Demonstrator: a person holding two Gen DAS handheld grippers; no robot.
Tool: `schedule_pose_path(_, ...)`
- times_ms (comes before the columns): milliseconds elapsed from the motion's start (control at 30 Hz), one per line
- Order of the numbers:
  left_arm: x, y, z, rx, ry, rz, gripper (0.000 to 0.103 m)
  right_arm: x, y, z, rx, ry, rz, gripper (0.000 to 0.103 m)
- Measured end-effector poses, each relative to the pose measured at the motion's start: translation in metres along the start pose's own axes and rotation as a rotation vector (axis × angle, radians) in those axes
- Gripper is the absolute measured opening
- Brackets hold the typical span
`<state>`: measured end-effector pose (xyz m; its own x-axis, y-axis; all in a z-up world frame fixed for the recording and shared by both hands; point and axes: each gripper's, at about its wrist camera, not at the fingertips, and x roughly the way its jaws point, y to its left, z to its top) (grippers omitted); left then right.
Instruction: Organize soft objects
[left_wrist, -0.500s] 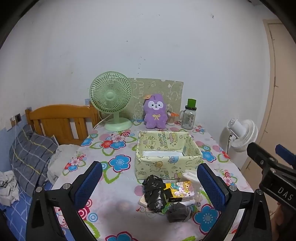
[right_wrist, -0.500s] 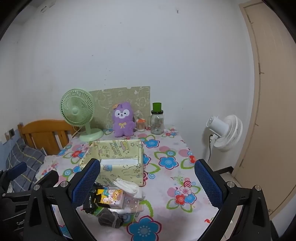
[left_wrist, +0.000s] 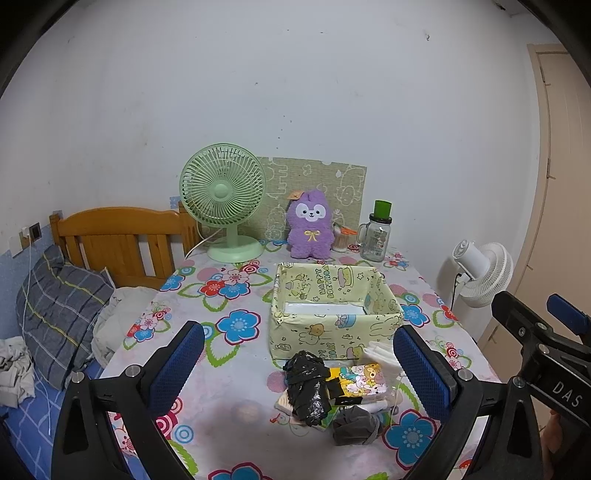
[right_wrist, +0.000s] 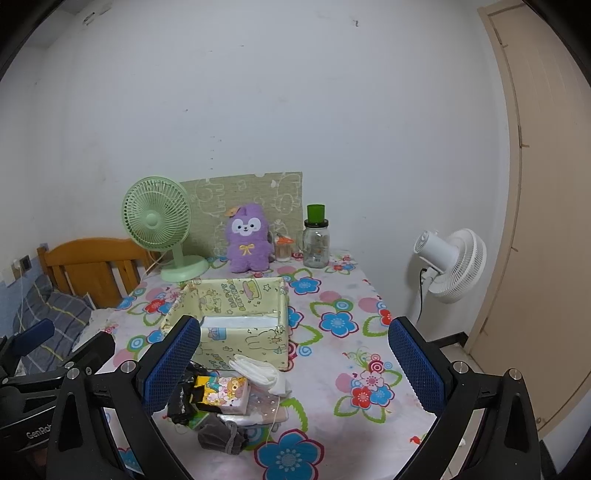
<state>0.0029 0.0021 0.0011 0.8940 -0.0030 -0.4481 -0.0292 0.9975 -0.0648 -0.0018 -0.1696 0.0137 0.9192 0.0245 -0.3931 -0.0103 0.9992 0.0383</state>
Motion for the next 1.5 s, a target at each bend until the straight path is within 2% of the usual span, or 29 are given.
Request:
schedule_pose_path(700,-0.002,-0.003,-0.001,0.002,0.007,0.003,0.102,-0.004,0.000,0.003,-0.013,-0.010,0.012,0.103)
schedule_pose_path(833,-0.003,-0.001,-0.002,0.006,0.027,0.004,0.102,-0.004,0.000,0.003,-0.011,-0.008,0.013,0.103)
schedule_pose_path(1033,-0.002,-0.001,-0.007,0.007,-0.009,-0.001,0.102,-0.003,-0.001,0.001,-0.005,-0.005,0.031,0.103)
schedule_pose_path(1233,0.010,-0.004,-0.012,0.016,0.022,-0.008,0.102,0.007,0.000,-0.005,-0.011,0.009,0.050,0.103)
schedule_pose_path(1500,0.043,-0.004,-0.030,0.003,0.103,-0.027,0.102,0.033,0.001,-0.021,-0.009,0.047,0.072,0.103)
